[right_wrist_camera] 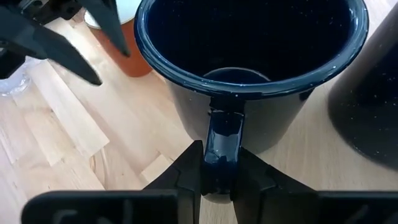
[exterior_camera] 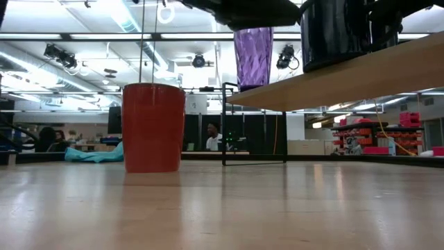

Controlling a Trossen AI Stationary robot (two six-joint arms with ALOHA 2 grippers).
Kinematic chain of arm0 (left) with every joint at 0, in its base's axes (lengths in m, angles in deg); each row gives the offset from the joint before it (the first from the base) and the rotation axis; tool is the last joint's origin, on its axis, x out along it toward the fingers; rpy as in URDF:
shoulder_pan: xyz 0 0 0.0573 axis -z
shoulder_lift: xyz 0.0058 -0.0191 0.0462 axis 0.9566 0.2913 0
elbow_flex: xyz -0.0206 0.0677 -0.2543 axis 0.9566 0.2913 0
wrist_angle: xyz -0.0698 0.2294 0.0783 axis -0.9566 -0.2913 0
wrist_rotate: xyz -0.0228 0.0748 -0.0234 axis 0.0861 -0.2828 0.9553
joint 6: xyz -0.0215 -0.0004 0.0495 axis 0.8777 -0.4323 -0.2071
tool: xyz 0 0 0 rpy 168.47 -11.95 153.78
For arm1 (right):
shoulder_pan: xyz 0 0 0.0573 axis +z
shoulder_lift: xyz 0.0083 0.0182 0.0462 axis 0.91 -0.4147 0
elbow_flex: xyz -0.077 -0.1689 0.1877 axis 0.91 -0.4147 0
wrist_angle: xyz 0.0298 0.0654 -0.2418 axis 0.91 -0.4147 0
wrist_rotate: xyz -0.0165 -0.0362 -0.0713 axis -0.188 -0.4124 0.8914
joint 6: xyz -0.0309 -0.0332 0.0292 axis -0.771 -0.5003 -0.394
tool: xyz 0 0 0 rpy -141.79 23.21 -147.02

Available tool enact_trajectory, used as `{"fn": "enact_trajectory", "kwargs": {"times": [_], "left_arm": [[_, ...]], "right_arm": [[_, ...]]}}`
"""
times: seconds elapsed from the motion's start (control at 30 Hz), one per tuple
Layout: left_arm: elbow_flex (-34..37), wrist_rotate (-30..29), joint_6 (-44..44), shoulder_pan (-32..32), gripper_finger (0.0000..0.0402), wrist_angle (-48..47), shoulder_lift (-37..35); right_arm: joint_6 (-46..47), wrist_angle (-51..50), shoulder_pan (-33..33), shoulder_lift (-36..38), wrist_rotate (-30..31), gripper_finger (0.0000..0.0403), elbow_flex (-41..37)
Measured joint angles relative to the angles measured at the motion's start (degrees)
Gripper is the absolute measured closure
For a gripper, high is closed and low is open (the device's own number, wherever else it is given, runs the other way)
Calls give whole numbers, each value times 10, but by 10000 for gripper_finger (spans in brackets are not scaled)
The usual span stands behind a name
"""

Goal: Stack small to large cups/mugs on shelf
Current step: Put the black mug on the shelf aligned with the other black mug

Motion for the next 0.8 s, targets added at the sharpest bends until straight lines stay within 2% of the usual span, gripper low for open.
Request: {"fn": "enact_trajectory", "kwargs": {"times": [0.3,0.53,0.8], "left_arm": [[-1,0,4,-16,247,45,9],[0,0,2,-16,258,94,43],[0,0,-11,-24,266,112,47]], "right_arm": [[2,-1,0,0,-3,317,0],[14,-4,0,0,-5,286,0],[17,-7,0,6,-12,256,0]]}}
